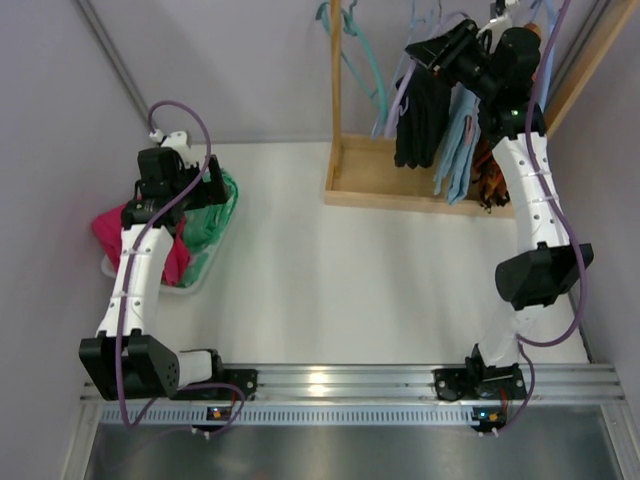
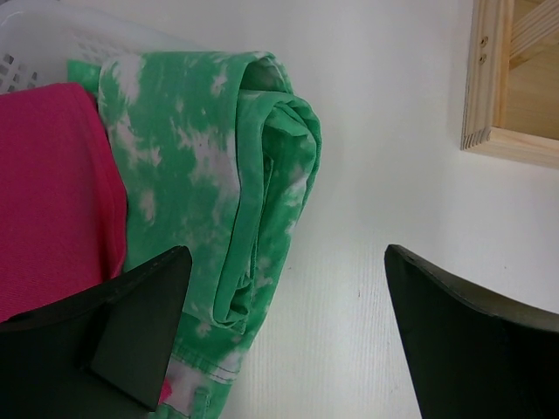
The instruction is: Remove the trousers from the hanger
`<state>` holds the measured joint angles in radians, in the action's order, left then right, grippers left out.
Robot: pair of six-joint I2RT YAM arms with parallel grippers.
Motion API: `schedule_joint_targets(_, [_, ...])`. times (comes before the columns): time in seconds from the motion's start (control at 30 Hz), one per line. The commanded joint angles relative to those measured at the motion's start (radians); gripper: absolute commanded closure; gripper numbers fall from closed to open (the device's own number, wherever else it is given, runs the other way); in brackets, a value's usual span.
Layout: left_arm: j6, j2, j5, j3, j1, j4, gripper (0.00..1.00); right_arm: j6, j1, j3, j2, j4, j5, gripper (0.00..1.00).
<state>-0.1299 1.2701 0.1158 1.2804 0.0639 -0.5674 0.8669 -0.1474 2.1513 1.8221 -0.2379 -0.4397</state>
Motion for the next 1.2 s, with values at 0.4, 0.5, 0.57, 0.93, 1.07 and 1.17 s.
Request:
schedule_joint_targets(0.4, [0.018,0.017,0.048,0.065,0.007,0.047,0.01,0.328,0.088,-0.057,-0.037,0.415,-0.226,1.0])
schedule_joint_targets(0.5, [0.032,0.009,0.099,0.077,0.007,0.061,0.02,0.386,0.109,-0.065,-0.061,0.529,-0.263,1.0])
schedule_joint_targets(0.57, [0.023,0.002,0.119,0.076,0.007,0.087,0.01,0.428,0.115,-0.065,-0.073,0.589,-0.289,1.0])
schedule_joint_targets(0.93, [0.058,-0.103,0.286,-0.051,0.007,0.331,0.01,0.529,0.106,-0.119,-0.156,0.813,-0.399,1.0])
schedule_joint_targets(1.07, [0.098,-0.173,0.407,-0.139,0.004,0.475,0.01,0.552,0.106,-0.171,-0.199,0.847,-0.433,1.0])
schedule_joint_targets(1.17, [0.173,-0.186,0.495,-0.17,-0.004,0.521,0.01,0.572,0.106,-0.258,-0.254,0.885,-0.458,1.0])
